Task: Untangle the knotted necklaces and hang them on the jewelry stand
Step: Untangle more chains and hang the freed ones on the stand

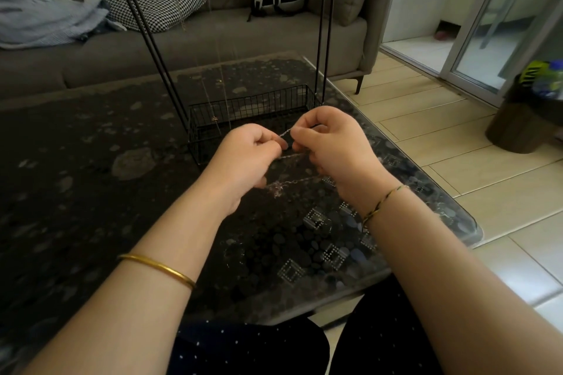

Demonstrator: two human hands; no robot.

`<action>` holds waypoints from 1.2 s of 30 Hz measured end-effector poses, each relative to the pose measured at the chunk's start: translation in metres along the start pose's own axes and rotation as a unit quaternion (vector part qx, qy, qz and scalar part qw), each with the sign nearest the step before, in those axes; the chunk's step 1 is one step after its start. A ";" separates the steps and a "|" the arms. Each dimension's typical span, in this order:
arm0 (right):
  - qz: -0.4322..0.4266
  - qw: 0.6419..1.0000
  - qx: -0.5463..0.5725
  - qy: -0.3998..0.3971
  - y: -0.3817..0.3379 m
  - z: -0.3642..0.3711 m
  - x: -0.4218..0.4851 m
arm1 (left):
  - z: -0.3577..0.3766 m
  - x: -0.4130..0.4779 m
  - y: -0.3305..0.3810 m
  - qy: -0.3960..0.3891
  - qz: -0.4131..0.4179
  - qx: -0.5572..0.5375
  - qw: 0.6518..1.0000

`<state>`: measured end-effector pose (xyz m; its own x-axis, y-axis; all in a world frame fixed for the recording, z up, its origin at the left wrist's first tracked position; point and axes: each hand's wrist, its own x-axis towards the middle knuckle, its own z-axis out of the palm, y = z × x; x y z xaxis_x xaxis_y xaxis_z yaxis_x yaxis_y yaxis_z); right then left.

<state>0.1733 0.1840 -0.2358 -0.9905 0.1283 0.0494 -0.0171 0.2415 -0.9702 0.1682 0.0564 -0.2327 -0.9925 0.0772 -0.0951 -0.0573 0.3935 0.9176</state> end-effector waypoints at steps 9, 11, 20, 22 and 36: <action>0.029 0.996 -0.071 -0.050 -0.004 -0.007 -0.004 | -0.013 0.004 -0.003 0.109 -0.095 -0.163 0.976; 0.028 0.993 -0.100 -0.061 -0.002 -0.005 -0.004 | -0.016 0.003 -0.002 0.112 -0.118 -0.217 0.963; 0.081 0.996 -0.006 -0.044 -0.002 -0.001 -0.003 | -0.016 0.001 0.002 0.080 -0.173 -0.220 0.957; 0.091 0.996 0.021 -0.014 -0.004 -0.003 -0.003 | -0.014 0.000 0.001 0.053 -0.170 -0.175 0.968; 0.175 0.964 0.202 0.001 -0.008 -0.003 -0.003 | -0.015 0.001 0.000 -0.064 -0.148 -0.239 0.958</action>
<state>0.1769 0.1846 -0.2279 -0.9451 0.1359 -0.2972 0.2655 -0.2111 -0.9407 0.1657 0.0423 -0.2267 -0.9056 0.1513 -0.3963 -0.4069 -0.0458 0.9123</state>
